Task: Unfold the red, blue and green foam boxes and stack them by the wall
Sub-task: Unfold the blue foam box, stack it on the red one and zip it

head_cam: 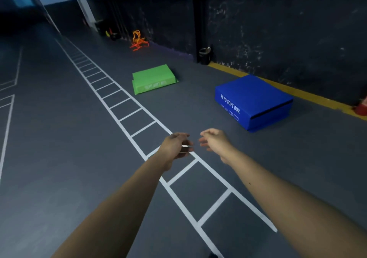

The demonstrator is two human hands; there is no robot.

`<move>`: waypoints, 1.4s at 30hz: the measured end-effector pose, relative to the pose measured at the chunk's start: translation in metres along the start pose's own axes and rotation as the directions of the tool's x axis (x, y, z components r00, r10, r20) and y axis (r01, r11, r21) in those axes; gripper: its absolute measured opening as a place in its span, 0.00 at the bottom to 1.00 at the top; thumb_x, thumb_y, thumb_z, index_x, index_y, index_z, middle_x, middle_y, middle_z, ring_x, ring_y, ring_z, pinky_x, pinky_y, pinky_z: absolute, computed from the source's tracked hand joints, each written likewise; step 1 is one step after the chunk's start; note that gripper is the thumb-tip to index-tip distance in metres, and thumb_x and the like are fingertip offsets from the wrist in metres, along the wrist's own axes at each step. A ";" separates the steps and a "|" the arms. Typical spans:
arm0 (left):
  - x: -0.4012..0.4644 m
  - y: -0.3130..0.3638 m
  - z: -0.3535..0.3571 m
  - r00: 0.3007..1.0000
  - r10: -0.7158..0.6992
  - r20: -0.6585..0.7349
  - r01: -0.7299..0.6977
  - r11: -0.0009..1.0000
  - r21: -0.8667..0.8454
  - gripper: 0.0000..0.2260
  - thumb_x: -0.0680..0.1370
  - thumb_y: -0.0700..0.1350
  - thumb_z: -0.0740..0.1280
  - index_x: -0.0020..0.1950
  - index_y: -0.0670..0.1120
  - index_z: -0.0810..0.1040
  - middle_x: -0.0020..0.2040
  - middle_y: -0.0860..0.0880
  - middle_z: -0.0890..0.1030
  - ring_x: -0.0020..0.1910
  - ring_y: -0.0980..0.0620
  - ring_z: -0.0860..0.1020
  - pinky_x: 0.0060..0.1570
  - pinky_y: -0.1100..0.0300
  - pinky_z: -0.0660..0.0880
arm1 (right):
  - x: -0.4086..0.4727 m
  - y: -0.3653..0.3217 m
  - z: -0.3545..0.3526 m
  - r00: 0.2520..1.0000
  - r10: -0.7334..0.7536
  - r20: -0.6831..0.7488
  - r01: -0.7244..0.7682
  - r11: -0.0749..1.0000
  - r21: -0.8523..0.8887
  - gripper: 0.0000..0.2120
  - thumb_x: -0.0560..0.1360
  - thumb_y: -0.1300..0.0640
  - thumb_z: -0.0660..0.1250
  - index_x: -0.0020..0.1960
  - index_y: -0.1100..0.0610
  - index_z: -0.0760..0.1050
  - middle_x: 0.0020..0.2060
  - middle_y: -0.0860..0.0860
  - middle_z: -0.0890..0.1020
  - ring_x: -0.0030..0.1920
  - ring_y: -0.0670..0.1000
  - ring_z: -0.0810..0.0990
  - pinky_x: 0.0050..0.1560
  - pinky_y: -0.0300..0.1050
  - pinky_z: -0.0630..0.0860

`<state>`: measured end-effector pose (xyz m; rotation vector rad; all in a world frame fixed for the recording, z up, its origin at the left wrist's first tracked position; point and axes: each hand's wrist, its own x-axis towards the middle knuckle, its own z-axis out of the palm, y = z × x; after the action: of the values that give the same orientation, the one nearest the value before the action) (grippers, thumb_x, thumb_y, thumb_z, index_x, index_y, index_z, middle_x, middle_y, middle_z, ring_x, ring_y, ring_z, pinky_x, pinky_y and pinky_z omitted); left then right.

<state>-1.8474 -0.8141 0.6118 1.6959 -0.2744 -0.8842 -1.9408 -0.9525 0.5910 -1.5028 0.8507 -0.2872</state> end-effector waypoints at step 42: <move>0.943 0.362 0.296 0.868 -0.259 0.423 0.189 0.961 0.200 0.17 0.85 0.55 0.58 0.65 0.44 0.75 0.50 0.44 0.85 0.44 0.45 0.85 0.47 0.52 0.79 | 0.869 -0.160 -0.320 0.811 0.451 -0.374 -0.335 0.880 0.336 0.11 0.83 0.56 0.61 0.61 0.59 0.76 0.53 0.56 0.85 0.53 0.55 0.84 0.60 0.55 0.80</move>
<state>-1.3037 -1.7122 0.5321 1.6691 -0.4700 -1.4649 -1.4944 -1.7758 0.5166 -0.9916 1.4155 -0.4170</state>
